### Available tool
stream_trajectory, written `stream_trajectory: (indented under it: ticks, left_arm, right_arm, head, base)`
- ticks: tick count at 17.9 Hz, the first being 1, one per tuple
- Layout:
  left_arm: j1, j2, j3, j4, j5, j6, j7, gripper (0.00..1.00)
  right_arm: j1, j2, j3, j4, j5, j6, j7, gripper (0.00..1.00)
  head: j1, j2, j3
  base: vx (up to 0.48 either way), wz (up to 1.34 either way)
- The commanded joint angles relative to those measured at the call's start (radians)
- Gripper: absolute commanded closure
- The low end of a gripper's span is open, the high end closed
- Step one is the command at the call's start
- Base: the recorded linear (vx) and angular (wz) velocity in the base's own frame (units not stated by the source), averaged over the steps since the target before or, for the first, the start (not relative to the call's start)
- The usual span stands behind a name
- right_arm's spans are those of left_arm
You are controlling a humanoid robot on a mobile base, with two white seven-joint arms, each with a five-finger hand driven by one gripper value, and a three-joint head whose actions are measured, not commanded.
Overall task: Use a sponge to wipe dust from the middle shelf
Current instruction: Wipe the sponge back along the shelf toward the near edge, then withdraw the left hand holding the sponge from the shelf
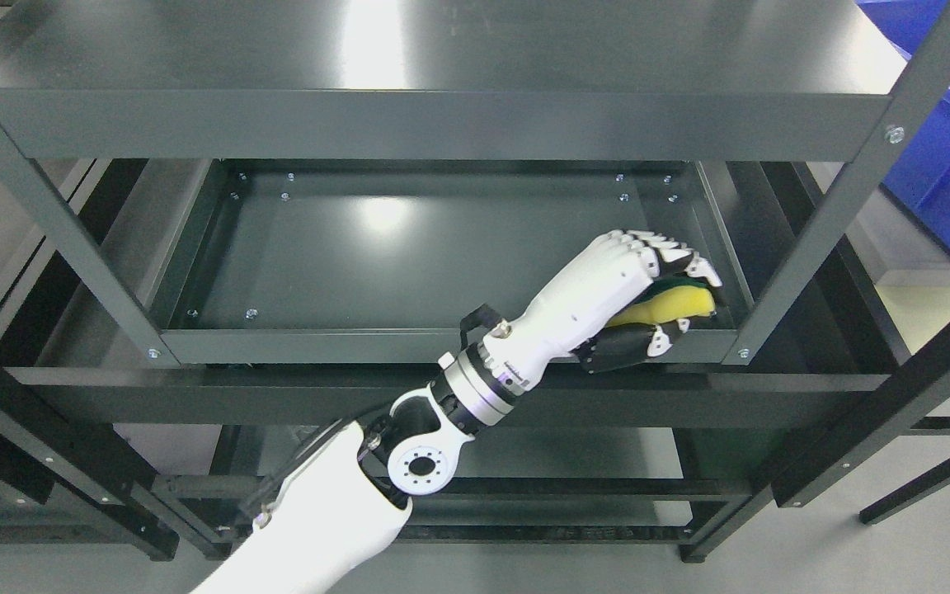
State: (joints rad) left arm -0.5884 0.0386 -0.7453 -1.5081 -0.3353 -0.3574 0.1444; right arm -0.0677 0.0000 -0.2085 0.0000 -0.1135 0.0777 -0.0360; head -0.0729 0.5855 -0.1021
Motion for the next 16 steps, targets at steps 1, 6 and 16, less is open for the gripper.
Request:
stream_trajectory:
  ticks: [1,6,16]
  left_arm:
    - [0.248,-0.021,0.370,-0.044,0.174,0.096,0.010,1.00]
    - [0.269,-0.021,0.665,-0.133,0.300,0.310,0.006,1.00]
    - [0.341,-0.021,0.787,-0.224,0.306,0.293,-0.034,1.00]
  right_arm:
    - [0.000,-0.018,0.000,-0.017,0.000,-0.001,-0.001,0.00]
    - [-0.001,-0.018,0.000,-0.017,0.000,-0.001,-0.001,0.00]
    - [0.000,-0.018,0.000,-0.017,0.000,-0.001,-0.001,0.00]
  head:
    - [0.0000,0.000,0.000]
    - [0.0000,0.000,0.000]
    - [0.0000,0.000,0.000]
  base:
    - [0.000,0.00]
    - [0.000,0.00]
    - [0.000,0.00]
